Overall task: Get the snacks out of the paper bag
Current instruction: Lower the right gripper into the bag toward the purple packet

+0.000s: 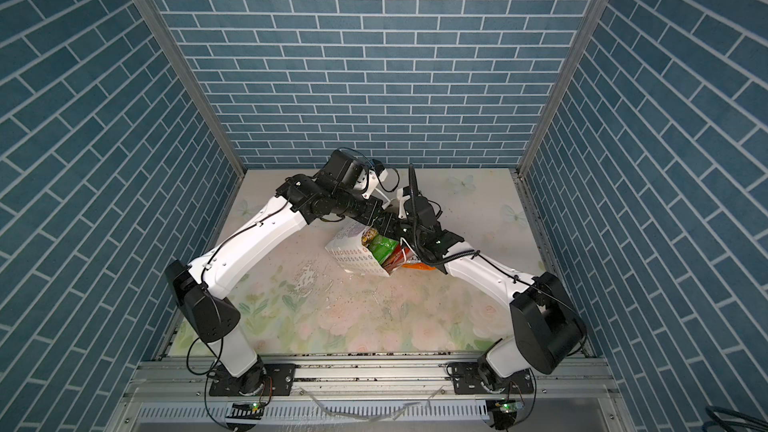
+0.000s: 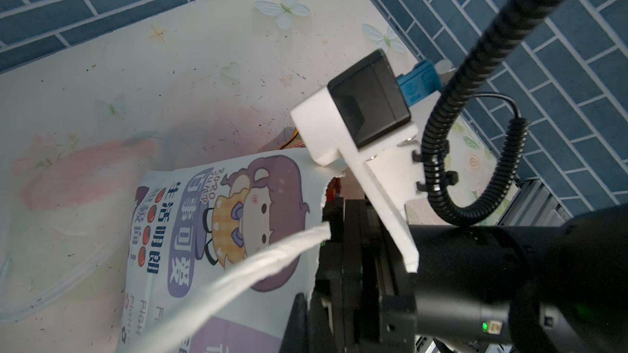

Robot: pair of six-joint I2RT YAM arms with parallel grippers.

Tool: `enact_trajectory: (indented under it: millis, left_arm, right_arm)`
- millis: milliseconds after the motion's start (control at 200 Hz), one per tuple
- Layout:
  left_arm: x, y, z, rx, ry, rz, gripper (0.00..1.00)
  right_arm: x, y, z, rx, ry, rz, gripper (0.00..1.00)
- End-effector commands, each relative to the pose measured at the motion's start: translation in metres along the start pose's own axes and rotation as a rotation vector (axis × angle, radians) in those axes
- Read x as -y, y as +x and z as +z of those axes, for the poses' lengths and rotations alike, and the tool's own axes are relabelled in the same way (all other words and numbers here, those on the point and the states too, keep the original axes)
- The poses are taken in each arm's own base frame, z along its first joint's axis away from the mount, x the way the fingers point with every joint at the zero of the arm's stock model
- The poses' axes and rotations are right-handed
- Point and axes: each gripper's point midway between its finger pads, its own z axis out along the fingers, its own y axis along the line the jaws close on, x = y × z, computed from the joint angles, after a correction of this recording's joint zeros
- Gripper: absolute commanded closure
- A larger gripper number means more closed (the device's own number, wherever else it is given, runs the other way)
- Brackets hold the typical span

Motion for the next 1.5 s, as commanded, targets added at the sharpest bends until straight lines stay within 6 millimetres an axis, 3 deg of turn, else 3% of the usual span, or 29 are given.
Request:
enact_trajectory:
  millis: [0, 415, 670, 880, 1195, 1496]
  left_arm:
    - [0.004, -0.007, -0.006, 0.02, 0.036, 0.007, 1.0]
    - [0.004, -0.008, -0.006, 0.018, 0.063, 0.006, 1.0]
    - [-0.001, -0.009, -0.011, 0.027, 0.057, -0.001, 1.0]
    - [-0.019, -0.006, -0.013, 0.029, 0.033, -0.031, 1.0]
    - [-0.036, -0.009, -0.018, 0.039, -0.016, -0.035, 1.0]
    - [-0.045, -0.008, -0.022, 0.038, -0.053, -0.029, 1.0]
  right_arm:
    - [-0.015, -0.012, 0.006, 0.042, -0.032, 0.021, 0.65]
    - [-0.012, -0.017, 0.024, 0.048, -0.003, 0.023, 0.66]
    - [-0.005, -0.019, 0.033, 0.052, 0.034, 0.029, 0.81]
    - [-0.005, -0.023, 0.027, 0.071, 0.041, 0.02, 1.0]
    - [-0.013, -0.026, 0.013, 0.089, 0.03, -0.019, 1.0]
    - [-0.024, -0.036, -0.012, 0.14, 0.011, -0.078, 1.0]
